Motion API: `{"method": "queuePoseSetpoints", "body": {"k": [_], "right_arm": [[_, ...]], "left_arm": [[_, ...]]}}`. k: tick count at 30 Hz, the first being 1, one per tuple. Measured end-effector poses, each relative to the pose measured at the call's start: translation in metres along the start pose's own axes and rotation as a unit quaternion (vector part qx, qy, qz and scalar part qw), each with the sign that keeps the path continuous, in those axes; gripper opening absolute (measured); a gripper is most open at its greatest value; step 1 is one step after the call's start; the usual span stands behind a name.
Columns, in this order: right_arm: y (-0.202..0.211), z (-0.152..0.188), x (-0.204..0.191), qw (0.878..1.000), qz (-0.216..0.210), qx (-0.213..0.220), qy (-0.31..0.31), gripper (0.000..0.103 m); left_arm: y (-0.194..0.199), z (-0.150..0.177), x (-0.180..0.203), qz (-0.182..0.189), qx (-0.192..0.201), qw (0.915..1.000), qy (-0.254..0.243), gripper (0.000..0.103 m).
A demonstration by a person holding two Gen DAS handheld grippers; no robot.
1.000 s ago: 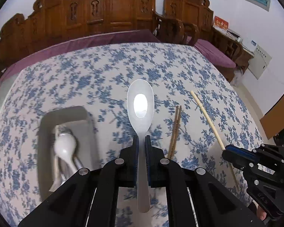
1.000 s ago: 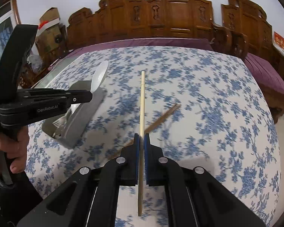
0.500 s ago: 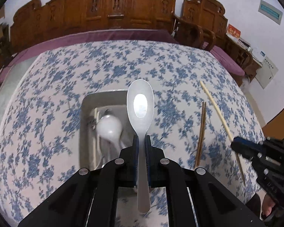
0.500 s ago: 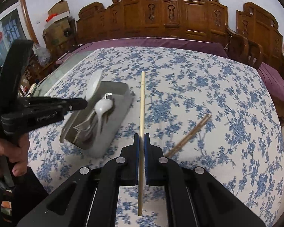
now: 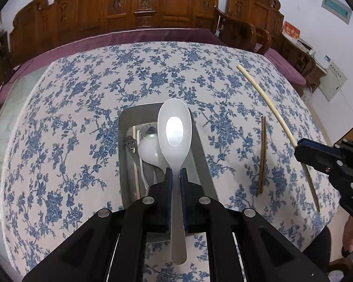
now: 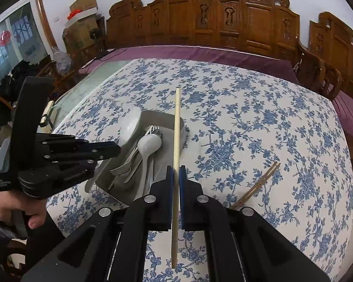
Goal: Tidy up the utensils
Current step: 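Drop the white plastic spoon into the tray with the left tool while the right tool carries the bamboo chopstick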
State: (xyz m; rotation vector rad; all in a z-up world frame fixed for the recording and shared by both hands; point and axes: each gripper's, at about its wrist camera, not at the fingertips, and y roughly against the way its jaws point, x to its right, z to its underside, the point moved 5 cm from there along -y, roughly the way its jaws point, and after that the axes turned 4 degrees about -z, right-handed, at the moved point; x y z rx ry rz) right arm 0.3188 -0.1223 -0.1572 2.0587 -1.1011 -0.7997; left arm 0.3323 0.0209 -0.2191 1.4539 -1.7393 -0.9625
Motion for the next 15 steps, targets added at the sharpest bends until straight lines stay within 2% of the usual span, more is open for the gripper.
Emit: {"method": "queuePoseSetpoints", "body": {"k": [7,15], "right_arm": [[-0.014,0.012,-0.005,1.000,-0.003,-0.018,0.001,0.006],[-0.025,0.014,-0.009,0.999,-0.014,-0.030,-0.002,0.006]], "left_arm": [[-0.024,0.009,-0.007,-0.008,-0.024,0.9996,0.009,0.006],[-0.044,0.005,-0.013,-0.012,-0.038,0.9992,0.011,0.006]]}}
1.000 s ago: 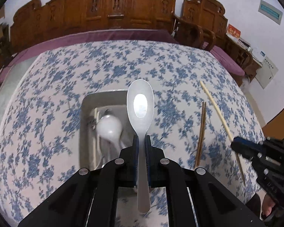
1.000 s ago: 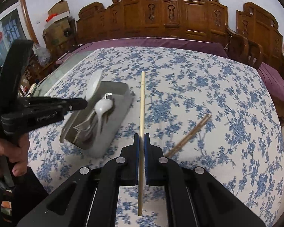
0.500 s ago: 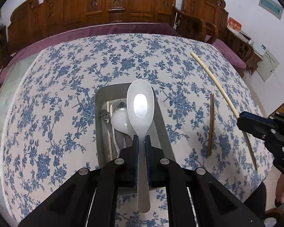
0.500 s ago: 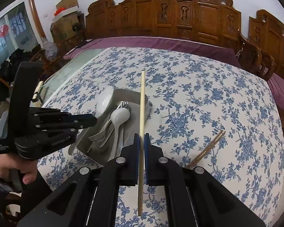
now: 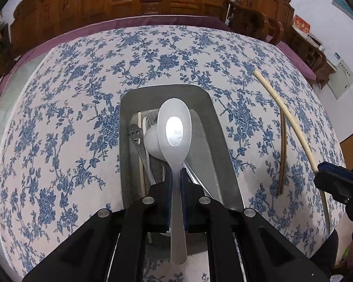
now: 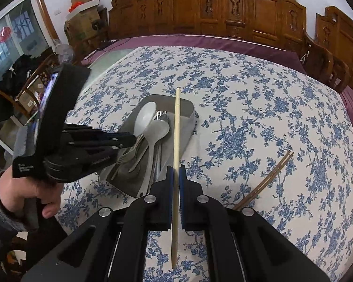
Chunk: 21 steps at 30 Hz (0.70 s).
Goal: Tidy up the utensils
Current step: 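Drop the white plastic spoon into the tray with the left tool while the right tool carries the bamboo chopstick, then lower the bamboo chopstick into the tray and open the right tool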
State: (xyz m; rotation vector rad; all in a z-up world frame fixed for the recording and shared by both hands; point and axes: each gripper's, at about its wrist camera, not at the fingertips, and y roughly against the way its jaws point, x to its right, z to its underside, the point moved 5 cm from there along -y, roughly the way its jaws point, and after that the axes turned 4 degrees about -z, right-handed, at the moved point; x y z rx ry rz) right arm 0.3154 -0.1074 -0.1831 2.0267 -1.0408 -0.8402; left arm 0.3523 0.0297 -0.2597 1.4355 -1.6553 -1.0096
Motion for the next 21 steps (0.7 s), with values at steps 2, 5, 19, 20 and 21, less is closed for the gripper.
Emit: {"method": "queuePoseSetpoints", "body": {"k": [2,5,19,20,21], "right_arm": [[-0.005,-0.002,-0.002,1.000,-0.003,-0.003,0.001,0.006],[-0.009,-0.005,-0.005,1.000,-0.006,-0.005,0.002,0.006],[-0.051,-0.023,-0.015,1.000,-0.026,-0.015,-0.008,0.006],[-0.054,-0.025,-0.017,0.999,-0.029,-0.015,-0.010,0.006],[-0.058,-0.028,-0.020,0.999,-0.033,-0.013,-0.012,0.006]], "left_arm": [[-0.006,0.000,0.000,0.003,-0.006,1.0000,0.002,0.006],[-0.010,0.001,0.000,0.005,-0.007,1.0000,0.000,0.006],[0.022,-0.005,-0.029,0.008,0.042,0.9988,0.026,0.007],[0.027,-0.003,-0.033,0.007,0.047,0.9984,0.029,0.007],[0.031,-0.002,-0.037,0.006,0.051,0.9982,0.031,0.007]]}}
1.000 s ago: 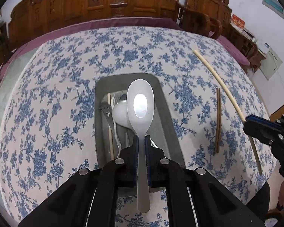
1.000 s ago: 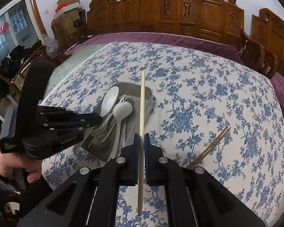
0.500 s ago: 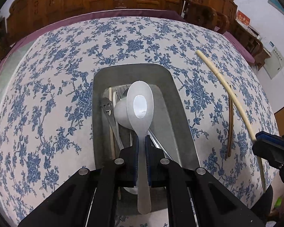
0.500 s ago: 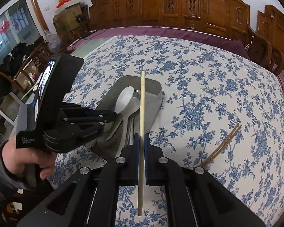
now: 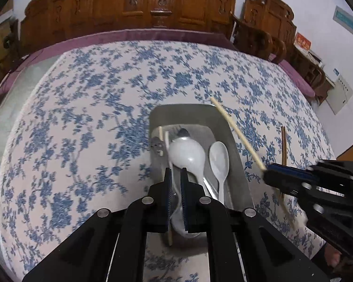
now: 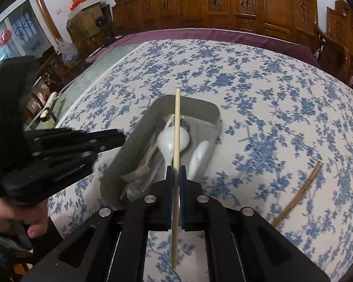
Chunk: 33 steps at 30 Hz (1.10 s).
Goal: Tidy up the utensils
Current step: 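Lower the bamboo chopstick into the tray and open the right tool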
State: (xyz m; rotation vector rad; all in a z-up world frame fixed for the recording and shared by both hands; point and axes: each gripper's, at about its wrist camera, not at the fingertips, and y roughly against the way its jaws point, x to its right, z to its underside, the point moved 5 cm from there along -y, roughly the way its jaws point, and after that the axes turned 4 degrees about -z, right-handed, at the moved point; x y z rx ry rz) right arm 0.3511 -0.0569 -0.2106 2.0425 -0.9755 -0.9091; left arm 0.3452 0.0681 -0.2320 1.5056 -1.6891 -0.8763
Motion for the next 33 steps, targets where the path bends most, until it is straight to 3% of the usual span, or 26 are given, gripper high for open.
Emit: {"method": "queuePoseSetpoints", "body": {"k": [10,19,20,22,23,27,33], "right_arm": [[-0.038,-0.016,-0.012,0.999,-0.019,0.007,-0.035,0.006],[-0.057,-0.016,-0.013,0.999,-0.009,0.007,-0.045,0.010],[-0.057,-0.015,-0.013,0.999,-0.009,0.007,-0.042,0.010],[-0.054,-0.015,-0.013,0.999,-0.021,0.014,-0.042,0.023],[-0.051,-0.016,-0.013,0.999,-0.023,0.019,-0.042,0.025],[-0.039,-0.016,-0.010,0.998,-0.032,0.028,-0.035,0.026],[-0.004,-0.004,0.003,0.999,-0.010,0.047,-0.011,0.026]], "left_arm": [[0.035,0.005,-0.025,-0.017,0.032,0.9994,0.003,0.007],[0.048,0.005,-0.029,-0.022,0.039,0.9990,-0.001,0.007],[0.048,0.006,-0.029,-0.025,0.039,0.9989,-0.003,0.007],[0.048,0.007,-0.028,-0.025,0.039,0.9989,-0.005,0.007],[0.048,0.007,-0.028,-0.025,0.038,0.9989,-0.005,0.007],[0.047,0.008,-0.025,-0.023,0.038,0.9990,-0.005,0.007],[0.047,0.009,-0.015,-0.016,0.039,0.9991,-0.005,0.008]]}}
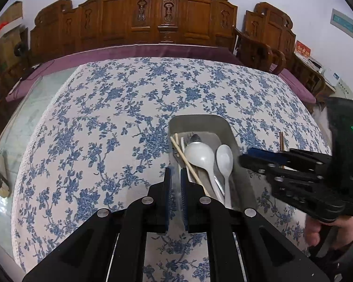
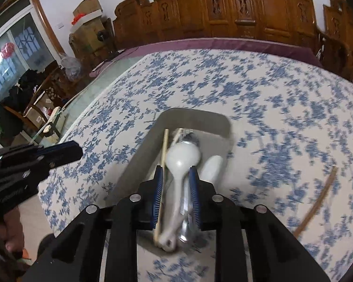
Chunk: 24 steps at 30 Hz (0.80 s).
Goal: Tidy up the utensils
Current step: 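Reach the right tool toward the pair of dark wooden chopsticks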
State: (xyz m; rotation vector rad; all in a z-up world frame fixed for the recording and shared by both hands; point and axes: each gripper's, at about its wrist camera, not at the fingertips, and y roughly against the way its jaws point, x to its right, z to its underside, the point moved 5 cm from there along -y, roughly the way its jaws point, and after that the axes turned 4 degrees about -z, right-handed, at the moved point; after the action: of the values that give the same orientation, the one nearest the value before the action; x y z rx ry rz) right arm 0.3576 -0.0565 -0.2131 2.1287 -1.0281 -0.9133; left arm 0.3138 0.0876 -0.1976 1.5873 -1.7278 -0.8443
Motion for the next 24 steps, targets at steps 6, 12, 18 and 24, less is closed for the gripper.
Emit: {"method": "queuePoseSetpoints", "body": {"k": [6,12,18,24], "right_arm": [[0.044,0.023,0.042,0.999,0.037,0.006,0.000,0.026],[0.084,0.049,0.111,0.996,0.085,0.011,-0.040,0.026],[0.081,0.070,0.164,0.990,0.112,-0.009,-0.090,0.026],[0.051,0.076,0.177,0.986,0.121,-0.032,-0.107,0.026]], "left_arm": [[0.000,-0.001,0.021,0.007,0.007,0.9999,-0.012,0.025],[-0.001,-0.004,0.048,0.015,0.016,0.9995,-0.021,0.056],[-0.008,-0.006,0.082,0.030,0.013,0.9988,-0.036,0.062],[-0.016,-0.003,0.112,0.036,0.006,0.9976,-0.060,0.063]]}}
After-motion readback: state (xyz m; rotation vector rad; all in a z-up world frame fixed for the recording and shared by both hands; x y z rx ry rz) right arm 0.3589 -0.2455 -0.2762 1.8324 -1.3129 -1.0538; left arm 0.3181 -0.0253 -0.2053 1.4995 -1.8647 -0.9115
